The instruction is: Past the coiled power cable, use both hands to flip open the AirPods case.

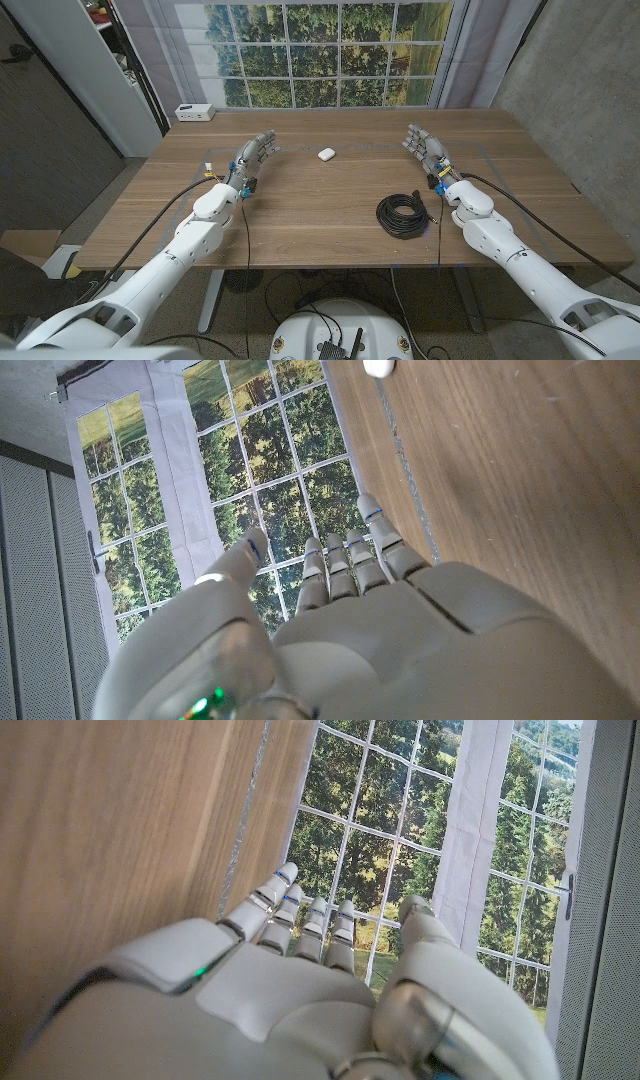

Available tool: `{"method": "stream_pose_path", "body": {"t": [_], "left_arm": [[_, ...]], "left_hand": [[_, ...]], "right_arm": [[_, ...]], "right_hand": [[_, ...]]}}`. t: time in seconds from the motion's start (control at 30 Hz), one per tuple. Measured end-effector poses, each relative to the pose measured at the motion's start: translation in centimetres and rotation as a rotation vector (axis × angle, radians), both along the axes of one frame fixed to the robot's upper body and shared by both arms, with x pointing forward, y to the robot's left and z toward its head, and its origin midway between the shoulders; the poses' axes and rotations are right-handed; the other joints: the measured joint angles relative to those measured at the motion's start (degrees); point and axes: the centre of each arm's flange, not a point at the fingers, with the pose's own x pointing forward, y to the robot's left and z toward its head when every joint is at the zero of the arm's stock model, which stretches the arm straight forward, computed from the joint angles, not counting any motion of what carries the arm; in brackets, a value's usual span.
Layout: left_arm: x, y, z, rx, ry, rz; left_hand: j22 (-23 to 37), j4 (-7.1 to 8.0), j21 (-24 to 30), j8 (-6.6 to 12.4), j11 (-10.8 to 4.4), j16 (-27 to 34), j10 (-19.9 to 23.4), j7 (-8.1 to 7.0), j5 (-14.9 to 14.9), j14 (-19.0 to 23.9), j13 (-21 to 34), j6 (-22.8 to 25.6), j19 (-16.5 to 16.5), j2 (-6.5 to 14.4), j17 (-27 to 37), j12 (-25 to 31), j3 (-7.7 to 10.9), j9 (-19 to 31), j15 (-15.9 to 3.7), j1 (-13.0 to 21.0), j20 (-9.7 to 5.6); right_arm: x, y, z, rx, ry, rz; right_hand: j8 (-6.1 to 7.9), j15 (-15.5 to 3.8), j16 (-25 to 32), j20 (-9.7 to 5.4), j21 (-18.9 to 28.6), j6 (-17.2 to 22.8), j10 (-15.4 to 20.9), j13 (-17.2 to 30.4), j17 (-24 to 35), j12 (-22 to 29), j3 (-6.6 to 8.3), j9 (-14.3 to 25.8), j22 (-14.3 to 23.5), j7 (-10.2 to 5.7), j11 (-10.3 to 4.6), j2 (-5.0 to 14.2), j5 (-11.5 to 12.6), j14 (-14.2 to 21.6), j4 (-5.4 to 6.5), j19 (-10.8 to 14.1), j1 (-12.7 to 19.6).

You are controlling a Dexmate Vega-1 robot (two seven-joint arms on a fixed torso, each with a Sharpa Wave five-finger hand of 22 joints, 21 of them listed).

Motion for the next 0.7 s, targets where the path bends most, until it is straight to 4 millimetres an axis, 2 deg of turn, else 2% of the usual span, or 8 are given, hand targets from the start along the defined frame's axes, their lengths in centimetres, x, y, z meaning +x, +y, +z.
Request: {"method": "stream_pose_path", "body": {"t": [0.07,0.17,0.27,0.37,0.57,0.6,0.67,0.7], "left_arm": [[-0.3,-0.1,0.3,0.024,-0.006,0.0],[-0.6,-0.3,0.8,0.096,-0.002,0.02],[-1.3,-0.7,2.4,0.17,-0.023,0.034],[-1.2,-0.9,2.8,0.252,-0.004,0.09],[-2.5,-2.4,5.6,0.295,-0.069,0.062],[-1.3,-1.5,4.5,0.383,0.006,0.194],[-1.6,-2.2,5.8,0.396,-0.02,0.185],[-1.0,-1.8,5.4,0.449,0.02,0.255]], "left_hand": [[0.0,-1.34,-1.88,-0.18,-0.23,0.0,-1.49,-0.73,0.0,-2.28,0.0,-0.97,-2.09,-0.93,0.09,-0.83,-0.87,0.14,0.56,1.66,0.02],[0.0,-2.12,-4.11,-0.27,-0.53,-0.45,-2.78,-1.48,0.0,-5.25,0.22,-2.16,-4.74,-1.93,0.09,-1.36,-1.71,0.14,1.06,3.22,-0.06],[0.0,-2.21,-5.9,-0.27,-0.31,-0.45,-3.79,-1.87,0.0,-7.64,0.27,-2.57,-6.71,-2.94,0.09,-1.52,-2.74,0.14,1.22,4.24,-0.18],[0.0,-2.24,-7.5,-0.03,-0.18,-0.45,-4.67,-2.11,0.0,-9.66,0.53,-2.32,-8.31,-3.83,0.09,-1.81,-3.41,0.14,1.64,5.58,-0.22],[0.0,-2.1,-9.58,0.6,-0.14,-0.45,-6.33,-2.66,0.0,-12.18,0.8,-1.71,-10.37,-5.28,0.08,-1.81,-4.37,0.41,2.32,7.03,0.05],[-0.01,-2.24,-9.87,0.69,-0.25,-0.45,-6.59,-2.51,0.0,-12.19,0.8,-1.24,-10.55,-5.61,0.09,-1.81,-4.52,0.41,2.33,7.36,0.23],[-0.01,-2.16,-10.14,1.04,-0.13,-0.45,-6.91,-2.3,0.0,-12.29,0.8,-0.37,-10.57,-5.71,0.08,-1.81,-4.75,0.41,2.43,8.06,0.25],[-0.01,-2.3,-10.51,1.32,-0.13,-0.45,-7.09,-2.32,0.0,-12.51,0.8,0.13,-10.62,-5.95,0.08,-1.81,-4.95,0.41,2.64,8.3,0.29]], "right_arm": [[-0.1,0.0,-0.2,0.0,-0.002,0.002],[-0.4,0.1,-0.4,0.0,-0.011,0.006],[-0.8,0.0,-0.5,-0.002,-0.022,0.007],[-1.3,-0.2,-0.6,-0.01,-0.032,0.005],[-1.4,-0.1,-0.5,-0.023,-0.048,0.004],[-2.0,-0.3,-0.7,-0.041,-0.053,0.005],[-2.1,-0.2,-0.6,-0.05,-0.059,0.007],[-2.3,-0.4,-0.5,-0.064,-0.065,0.006]], "right_hand": [[0.0,0.0,0.0,0.0,0.0,0.0,0.0,0.0,0.0,0.0,0.0,0.0,0.0,0.0,0.0,0.0,0.0,0.0,0.0,0.0,0.0],[0.0,0.02,0.0,0.0,0.0,0.0,0.0,0.0,0.0,0.0,0.0,0.0,0.0,0.0,0.0,0.0,0.0,-0.02,0.0,0.0,0.0],[0.2,0.02,0.0,0.09,0.0,0.59,0.0,0.0,0.0,0.0,0.0,0.0,0.0,0.02,0.0,0.0,0.0,-0.02,0.0,-0.19,0.0],[0.4,-0.01,0.0,0.0,0.0,1.44,0.1,0.0,0.0,0.0,0.0,0.0,0.0,0.0,0.1,0.0,0.0,0.01,0.0,-0.44,0.0],[0.43,-0.17,0.0,0.0,-0.23,2.05,0.5,-0.01,-0.01,0.31,0.0,0.0,-0.01,-0.61,-0.1,0.0,0.0,0.17,0.0,-1.04,0.0],[0.43,-0.17,0.0,0.0,-0.23,2.16,0.95,-0.01,-0.01,0.41,0.0,0.0,-0.01,-0.73,-0.11,0.0,0.0,0.17,0.0,-1.04,0.0],[0.64,-0.17,0.0,0.0,-0.23,2.29,1.08,-0.01,-0.01,0.44,0.0,-0.01,-0.01,-0.84,-0.14,0.0,0.0,0.17,0.0,-1.04,0.0],[0.64,-0.17,0.0,0.0,-0.23,2.57,1.08,-0.01,-0.01,0.44,0.0,-0.01,-0.01,-0.71,-0.13,0.0,0.0,0.17,0.0,-1.04,0.0]]}}
